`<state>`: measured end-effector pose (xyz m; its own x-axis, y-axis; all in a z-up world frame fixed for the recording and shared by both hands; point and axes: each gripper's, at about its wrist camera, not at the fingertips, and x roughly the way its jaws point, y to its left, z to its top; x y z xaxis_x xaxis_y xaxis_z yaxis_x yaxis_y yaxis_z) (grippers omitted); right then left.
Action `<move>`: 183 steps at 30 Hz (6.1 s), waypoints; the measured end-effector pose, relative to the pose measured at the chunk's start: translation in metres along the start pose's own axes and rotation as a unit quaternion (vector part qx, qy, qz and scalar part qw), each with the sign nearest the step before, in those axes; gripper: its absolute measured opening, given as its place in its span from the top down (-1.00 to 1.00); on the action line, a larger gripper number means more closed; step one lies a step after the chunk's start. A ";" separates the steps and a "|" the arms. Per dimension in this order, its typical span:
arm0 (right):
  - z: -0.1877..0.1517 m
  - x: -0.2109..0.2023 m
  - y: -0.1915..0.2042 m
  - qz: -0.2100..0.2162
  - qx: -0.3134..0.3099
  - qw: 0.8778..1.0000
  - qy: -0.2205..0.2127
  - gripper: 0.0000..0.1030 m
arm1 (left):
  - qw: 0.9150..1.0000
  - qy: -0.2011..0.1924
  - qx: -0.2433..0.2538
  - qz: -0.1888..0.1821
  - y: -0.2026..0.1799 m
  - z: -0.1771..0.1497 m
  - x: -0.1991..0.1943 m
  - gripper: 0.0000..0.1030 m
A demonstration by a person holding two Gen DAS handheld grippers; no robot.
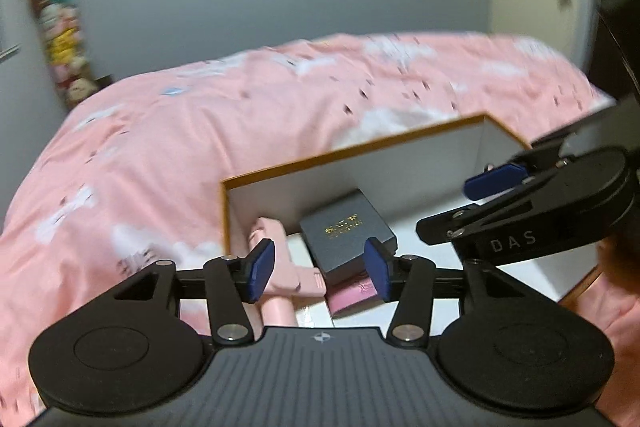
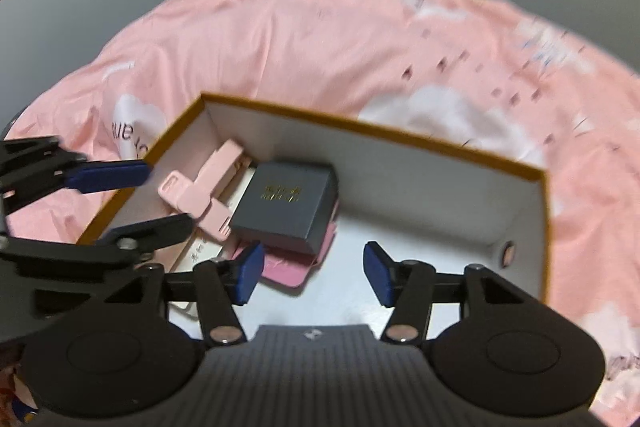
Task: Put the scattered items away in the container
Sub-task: 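Open the left tool and withdraw both tools from the box, then move both tools toward the raccoon plush and crocheted bouquet, then grasp the crocheted bouquet with the right tool while the left tool reaches the raccoon plush, then lift the crocheted bouquet with the right tool while the left tool grasps the raccoon plush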
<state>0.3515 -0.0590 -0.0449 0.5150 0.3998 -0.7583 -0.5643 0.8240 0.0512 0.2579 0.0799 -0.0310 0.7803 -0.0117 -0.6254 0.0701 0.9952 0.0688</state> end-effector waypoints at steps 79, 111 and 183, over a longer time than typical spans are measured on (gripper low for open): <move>-0.227 -0.159 0.100 0.002 0.076 0.995 -0.061 -0.83 | 0.976 0.117 -0.184 -0.017 -0.011 -0.186 -0.169 -0.68; -0.175 -0.110 0.140 0.120 -0.090 0.989 -0.020 -0.07 | 0.970 0.154 -0.188 -0.013 0.042 -0.166 -0.110 -0.52; -0.166 -0.037 0.153 -0.011 -0.294 0.956 -0.004 -0.09 | 0.969 0.152 -0.193 -0.016 0.022 -0.165 -0.080 -0.27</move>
<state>0.1392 -0.0145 -0.1165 0.5344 0.3900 -0.7499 -0.8174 0.4643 -0.3410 0.0947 0.1185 -0.1077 0.5581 -0.0723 -0.8266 -0.1921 0.9579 -0.2135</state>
